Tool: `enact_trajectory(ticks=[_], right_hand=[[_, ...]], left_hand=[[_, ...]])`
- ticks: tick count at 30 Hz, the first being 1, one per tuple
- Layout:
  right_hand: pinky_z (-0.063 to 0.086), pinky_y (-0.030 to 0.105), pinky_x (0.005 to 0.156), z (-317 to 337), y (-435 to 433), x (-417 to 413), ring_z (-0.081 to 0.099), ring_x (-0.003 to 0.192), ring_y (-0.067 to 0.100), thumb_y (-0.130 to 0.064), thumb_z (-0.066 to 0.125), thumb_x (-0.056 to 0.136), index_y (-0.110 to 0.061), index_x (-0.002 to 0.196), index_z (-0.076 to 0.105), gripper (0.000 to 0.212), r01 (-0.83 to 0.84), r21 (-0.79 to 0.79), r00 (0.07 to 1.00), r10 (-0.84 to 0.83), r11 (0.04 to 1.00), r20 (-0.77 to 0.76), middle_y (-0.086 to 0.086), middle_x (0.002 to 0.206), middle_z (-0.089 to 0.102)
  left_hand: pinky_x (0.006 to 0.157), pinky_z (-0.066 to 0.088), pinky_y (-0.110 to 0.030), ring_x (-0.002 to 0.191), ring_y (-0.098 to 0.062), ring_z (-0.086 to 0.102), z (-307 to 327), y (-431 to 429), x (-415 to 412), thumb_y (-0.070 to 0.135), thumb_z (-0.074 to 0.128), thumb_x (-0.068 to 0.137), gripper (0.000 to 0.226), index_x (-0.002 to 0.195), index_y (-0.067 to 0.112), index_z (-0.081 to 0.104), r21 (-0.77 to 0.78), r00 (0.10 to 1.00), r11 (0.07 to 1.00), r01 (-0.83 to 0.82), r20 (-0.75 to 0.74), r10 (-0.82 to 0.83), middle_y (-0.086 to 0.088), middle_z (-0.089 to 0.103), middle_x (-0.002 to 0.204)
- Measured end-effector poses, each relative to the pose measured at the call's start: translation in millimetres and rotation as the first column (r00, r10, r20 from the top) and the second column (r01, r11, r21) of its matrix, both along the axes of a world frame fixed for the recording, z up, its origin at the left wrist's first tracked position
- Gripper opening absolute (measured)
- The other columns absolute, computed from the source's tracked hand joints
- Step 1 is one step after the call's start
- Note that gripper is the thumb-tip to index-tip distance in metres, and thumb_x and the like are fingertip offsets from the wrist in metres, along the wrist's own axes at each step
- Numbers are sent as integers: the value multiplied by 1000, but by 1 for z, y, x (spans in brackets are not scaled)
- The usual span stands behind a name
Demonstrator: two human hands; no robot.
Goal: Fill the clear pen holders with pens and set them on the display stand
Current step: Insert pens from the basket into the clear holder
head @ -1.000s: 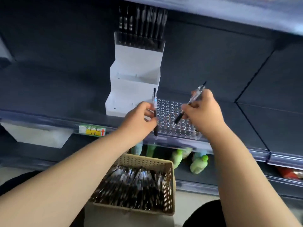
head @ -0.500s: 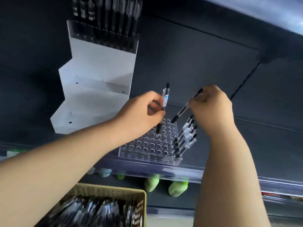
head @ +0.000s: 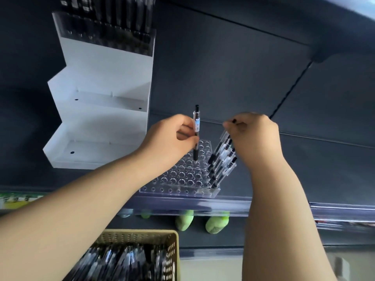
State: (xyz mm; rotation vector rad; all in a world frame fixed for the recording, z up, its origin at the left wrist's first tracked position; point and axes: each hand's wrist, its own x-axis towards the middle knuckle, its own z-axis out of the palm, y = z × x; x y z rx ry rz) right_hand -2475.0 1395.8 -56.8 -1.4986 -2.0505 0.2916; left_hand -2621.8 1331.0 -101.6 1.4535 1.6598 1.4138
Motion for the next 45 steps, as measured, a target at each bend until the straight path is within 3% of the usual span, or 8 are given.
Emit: enact_trajectory(ticks=[4, 17, 25, 31, 36, 45], right_hand=[[50, 30, 75, -2, 1, -2, 63, 78, 21, -27, 60, 88, -17, 85, 70, 14, -25, 40, 1000, 25, 999, -10, -4, 72, 60], [50, 38, 80, -8, 4, -10, 61, 80, 27, -27, 58, 89, -18, 85, 68, 14, -56, 20, 996, 55, 998, 77, 2, 79, 67], [48, 38, 83, -21, 5, -13, 59, 86, 25, -29, 63, 84, -27, 83, 70, 8, -7, -21, 979, 12, 1000, 202, -2, 81, 69], [45, 37, 86, -20, 4, -12, 60, 87, 24, -28, 65, 82, -25, 82, 70, 6, -11, 12, 974, 8, 1000, 224, -3, 81, 70], [43, 38, 90, -18, 3, -12, 60, 93, 22, -31, 65, 83, -28, 89, 71, 9, -22, -5, 980, 22, 1000, 199, -5, 89, 72], [45, 40, 90, -13, 1, -6, 62, 92, 23, -29, 64, 84, -25, 92, 71, 11, -16, -15, 994, 17, 1000, 108, -3, 91, 72]], left_hand=[[69, 45, -7, 77, -4, 65, -2, 1, 3, 16, 71, 80, 24, 86, 36, 58, -18, 1000, 1000, -2, -25, 1, 13, 68, 85], [62, 42, -3, 71, -1, 62, -5, 2, 2, 17, 71, 80, 22, 87, 34, 60, -29, 1000, 1000, -11, -16, 11, 12, 68, 84], [76, 49, -17, 77, -4, 65, -6, 2, 4, 17, 71, 80, 25, 86, 37, 58, -25, 1000, 1000, 4, -13, -4, 13, 67, 84], [75, 49, -16, 76, -3, 65, -9, 5, 5, 17, 72, 80, 27, 80, 39, 56, -28, 1000, 1000, -2, -27, 1, 14, 67, 82], [66, 45, -6, 73, -3, 64, -9, 7, 9, 16, 72, 80, 26, 83, 37, 57, -25, 1000, 1000, 11, -14, -11, 12, 67, 82], [75, 49, -15, 77, -10, 65, -21, 13, 14, 12, 72, 80, 22, 95, 24, 63, -10, 999, 999, 42, -34, -43, 12, 66, 82]])
